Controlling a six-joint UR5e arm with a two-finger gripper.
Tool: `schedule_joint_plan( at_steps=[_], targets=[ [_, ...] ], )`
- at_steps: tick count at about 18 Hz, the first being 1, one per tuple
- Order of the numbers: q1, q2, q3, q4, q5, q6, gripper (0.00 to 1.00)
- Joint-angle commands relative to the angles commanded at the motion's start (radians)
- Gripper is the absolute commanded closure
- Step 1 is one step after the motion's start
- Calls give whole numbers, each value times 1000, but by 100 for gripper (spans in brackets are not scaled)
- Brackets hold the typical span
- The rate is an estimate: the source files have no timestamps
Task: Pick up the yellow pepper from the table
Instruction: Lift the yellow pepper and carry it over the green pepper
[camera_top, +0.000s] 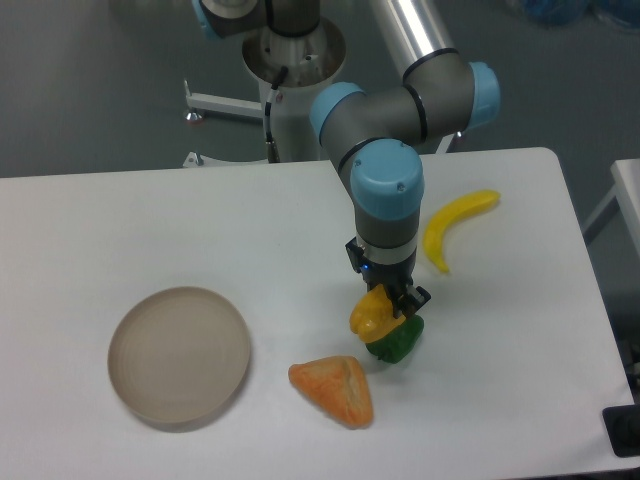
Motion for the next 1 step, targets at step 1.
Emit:
schedule_joint_plan(
  at_steps=[1],
  targets=[
    [0, 0, 0, 0, 0, 0, 62]
  ],
)
